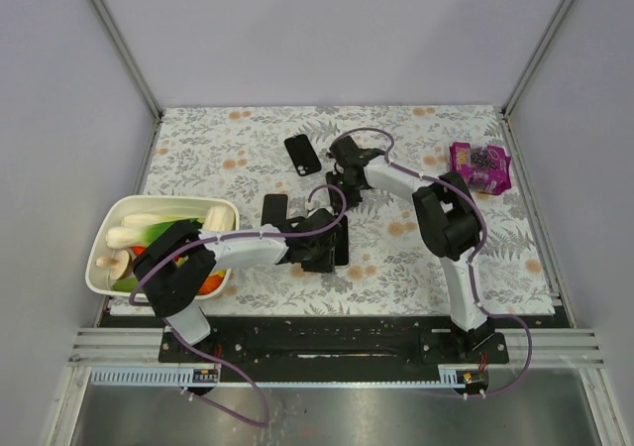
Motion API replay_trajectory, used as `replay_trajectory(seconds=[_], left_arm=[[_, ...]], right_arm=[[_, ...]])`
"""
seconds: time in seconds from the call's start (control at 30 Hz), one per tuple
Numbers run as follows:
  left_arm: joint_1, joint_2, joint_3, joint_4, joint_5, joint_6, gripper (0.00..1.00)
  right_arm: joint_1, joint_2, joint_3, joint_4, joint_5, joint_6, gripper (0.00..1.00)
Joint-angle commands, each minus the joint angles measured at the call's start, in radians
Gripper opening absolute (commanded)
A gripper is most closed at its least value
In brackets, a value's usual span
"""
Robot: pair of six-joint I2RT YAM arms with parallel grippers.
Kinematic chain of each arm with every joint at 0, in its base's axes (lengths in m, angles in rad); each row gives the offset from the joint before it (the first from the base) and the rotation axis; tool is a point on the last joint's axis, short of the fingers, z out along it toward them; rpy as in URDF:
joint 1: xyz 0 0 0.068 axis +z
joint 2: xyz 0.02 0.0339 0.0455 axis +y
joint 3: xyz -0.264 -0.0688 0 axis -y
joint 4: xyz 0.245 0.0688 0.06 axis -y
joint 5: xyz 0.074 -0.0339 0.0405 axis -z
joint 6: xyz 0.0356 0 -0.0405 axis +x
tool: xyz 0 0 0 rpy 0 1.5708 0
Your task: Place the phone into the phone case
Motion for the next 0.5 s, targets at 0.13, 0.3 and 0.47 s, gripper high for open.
replay_trajectory(seconds=[0.13,0.3,0.47], left_arm=[[0.103,0.045,0.061,-0.057,-0.097,0.069,0.34],[0.142,0.066,0.097,-0.054,-0.085,0.092,0.33],[0.159,0.091,0.15,-0.06,-0.06,0.111,0.33]], right_arm=[[-0.006,-0.171,-0.255,0.029,0.051,0.107,0.34],[-0.007,-0.297,-0.455,0.155,0.059,0.225,0.34],[-0.007,-0.412,-0.633,0.235,0.111,0.317,0.34]])
